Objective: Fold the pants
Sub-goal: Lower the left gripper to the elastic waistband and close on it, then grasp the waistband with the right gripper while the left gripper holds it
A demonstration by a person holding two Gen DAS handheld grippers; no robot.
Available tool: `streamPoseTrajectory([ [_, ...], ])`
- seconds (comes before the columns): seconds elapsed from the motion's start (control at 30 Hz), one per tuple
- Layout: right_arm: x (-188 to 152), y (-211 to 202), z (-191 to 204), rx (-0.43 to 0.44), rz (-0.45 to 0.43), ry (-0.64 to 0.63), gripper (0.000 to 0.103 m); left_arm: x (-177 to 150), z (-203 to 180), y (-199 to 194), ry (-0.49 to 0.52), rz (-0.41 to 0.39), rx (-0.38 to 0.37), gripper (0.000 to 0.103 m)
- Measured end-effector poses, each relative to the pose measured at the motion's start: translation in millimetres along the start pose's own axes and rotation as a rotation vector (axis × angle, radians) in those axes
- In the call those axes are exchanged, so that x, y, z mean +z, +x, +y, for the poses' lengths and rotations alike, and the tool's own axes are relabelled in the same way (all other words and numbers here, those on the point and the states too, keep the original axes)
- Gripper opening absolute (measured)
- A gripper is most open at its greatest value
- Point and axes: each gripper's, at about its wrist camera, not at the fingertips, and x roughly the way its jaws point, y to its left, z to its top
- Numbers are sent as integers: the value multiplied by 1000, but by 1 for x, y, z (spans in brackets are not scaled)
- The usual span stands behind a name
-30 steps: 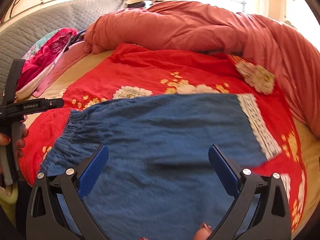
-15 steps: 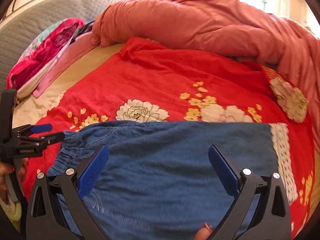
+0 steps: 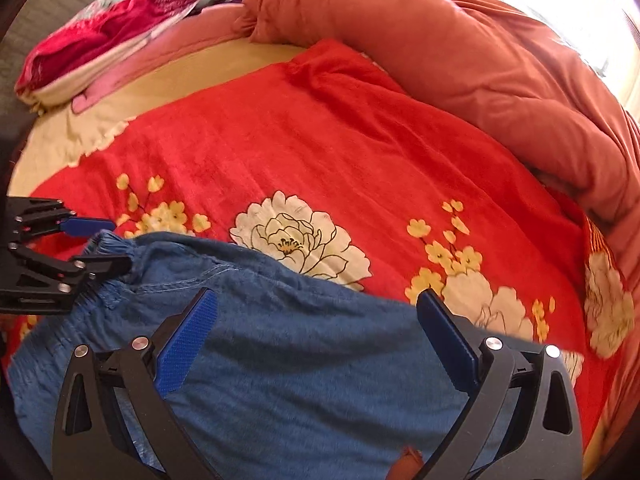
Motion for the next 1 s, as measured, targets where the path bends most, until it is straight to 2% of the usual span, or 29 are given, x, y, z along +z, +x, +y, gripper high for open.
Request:
streamPoseTrajectory([
  [0.03,1,5,0,7,16,-13,99,0,-1,-1,-1,4,-29,20],
  [0.2,2,12,5,5,52,-111,99,-2,6,-13,-39,-7,-86,16],
  [0.27,4,14,6,13,63,-135,99,-2,5,-16,-16,-15,-81,17],
  [0.3,5,15,7,19,63,-143,99,-3,3,-16,6,-23,-69,20],
  [0.37,8,17,8,19,64,-164,99,-5,2,-14,39,-13,-18,43],
  [0.4,10,19,9,18,65,-172,99,-6,2,-14,45,-9,-6,49],
  [0.47,12,21,9,26,67,-177,98,-5,1,-11,61,3,-8,68],
  [0.53,13,23,7,41,58,-171,98,-6,1,-8,69,12,20,71],
  [0.6,15,25,5,44,57,-163,98,-6,3,-4,71,19,35,82],
  [0.63,15,27,2,54,60,-150,98,-4,3,-2,75,19,33,93],
  [0.73,16,34,-4,52,77,-137,98,-2,-1,3,94,5,61,94],
  [0.8,17,38,-7,55,83,-128,98,-1,-5,5,101,0,59,84],
  [0.87,18,41,-9,58,86,-127,98,0,-5,3,88,-16,32,36],
  [0.9,19,43,-11,62,95,-128,98,1,-2,0,60,-21,-10,27],
  [0.93,19,45,-11,63,116,-140,98,2,2,-2,28,-26,-49,24],
  [1.0,19,44,-12,68,132,-165,98,2,5,-6,10,-32,-78,20],
])
